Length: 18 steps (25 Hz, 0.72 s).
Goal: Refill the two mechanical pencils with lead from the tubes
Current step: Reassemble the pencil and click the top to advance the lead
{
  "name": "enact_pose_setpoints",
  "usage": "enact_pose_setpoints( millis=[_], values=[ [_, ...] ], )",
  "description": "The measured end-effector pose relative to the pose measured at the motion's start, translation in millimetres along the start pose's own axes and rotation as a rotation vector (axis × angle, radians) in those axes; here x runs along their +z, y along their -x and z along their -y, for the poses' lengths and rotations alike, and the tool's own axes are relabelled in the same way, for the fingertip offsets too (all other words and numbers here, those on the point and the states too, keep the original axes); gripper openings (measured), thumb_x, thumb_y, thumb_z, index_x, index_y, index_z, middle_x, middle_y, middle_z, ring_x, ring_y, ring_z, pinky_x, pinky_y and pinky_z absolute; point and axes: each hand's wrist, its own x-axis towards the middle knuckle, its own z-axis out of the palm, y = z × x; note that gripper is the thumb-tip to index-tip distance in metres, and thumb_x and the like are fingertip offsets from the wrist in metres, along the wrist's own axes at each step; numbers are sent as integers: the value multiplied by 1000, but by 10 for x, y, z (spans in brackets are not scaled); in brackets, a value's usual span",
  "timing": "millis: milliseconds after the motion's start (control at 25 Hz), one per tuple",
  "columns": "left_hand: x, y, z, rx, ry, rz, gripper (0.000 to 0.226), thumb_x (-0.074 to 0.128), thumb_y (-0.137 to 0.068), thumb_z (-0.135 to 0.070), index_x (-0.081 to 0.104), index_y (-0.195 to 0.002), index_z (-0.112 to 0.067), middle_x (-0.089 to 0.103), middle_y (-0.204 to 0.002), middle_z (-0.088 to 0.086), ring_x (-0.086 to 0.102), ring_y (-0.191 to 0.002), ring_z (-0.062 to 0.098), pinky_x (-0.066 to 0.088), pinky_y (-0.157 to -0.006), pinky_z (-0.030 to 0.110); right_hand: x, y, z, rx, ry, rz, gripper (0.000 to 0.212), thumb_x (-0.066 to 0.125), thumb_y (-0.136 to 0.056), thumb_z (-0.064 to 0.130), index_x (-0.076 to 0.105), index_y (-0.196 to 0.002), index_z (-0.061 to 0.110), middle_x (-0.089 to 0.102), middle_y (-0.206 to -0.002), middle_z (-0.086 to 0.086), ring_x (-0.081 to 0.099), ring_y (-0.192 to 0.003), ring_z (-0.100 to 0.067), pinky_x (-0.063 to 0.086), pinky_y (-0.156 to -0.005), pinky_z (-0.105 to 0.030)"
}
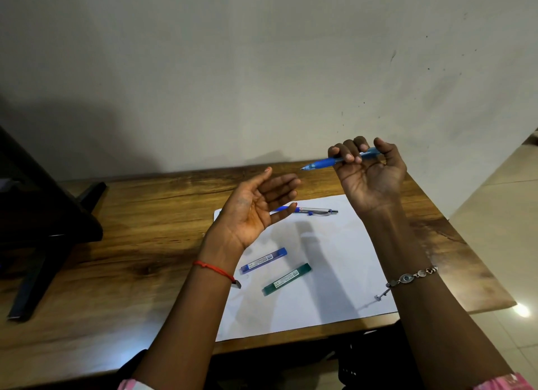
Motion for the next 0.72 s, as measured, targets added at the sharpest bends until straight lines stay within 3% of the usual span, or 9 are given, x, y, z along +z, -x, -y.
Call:
enact_pose_setpoints(
  millis=[120,320,520,720],
  values=[
    [-3,3,5,-8,-5,-11,39,42,-93,-30,74,-82,-9,75,-77,0,68,-67,8,57,-60,22,14,13,9,-8,-5,18,29,38,-77,28,42,-55,11,32,-47,-2,38,-44,-16,48,-56,-25],
    [5,5,18,-24,-31,-24,34,41,-93,-29,68,-92,-9,74,-76,-2,66,-65,6,56,-59,21,11,27,40,12,36,-1,58,26,-89,57,35,-52,13,26,-44,0,27,-42,-14,31,-45,-24],
    [26,-1,58,-56,-87,-36,33,42,-92,-28,69,-90,-9,75,-77,-1,67,-64,6,56,-61,22,37,51,84,-5,103,-18,56,26,-85,52,33,-44,15,21,-36,3,16,-36,-12,20,-41,-21],
    [59,-6,114,-110,-213,-56,32,44,-93,-29,70,-88,-11,75,-79,-2,68,-66,6,57,-66,24,120,81,111,-23,160,-59,53,26,-83,46,32,-40,16,6,-44,3,4,-41,-14,11,-41,-18]
  ],
)
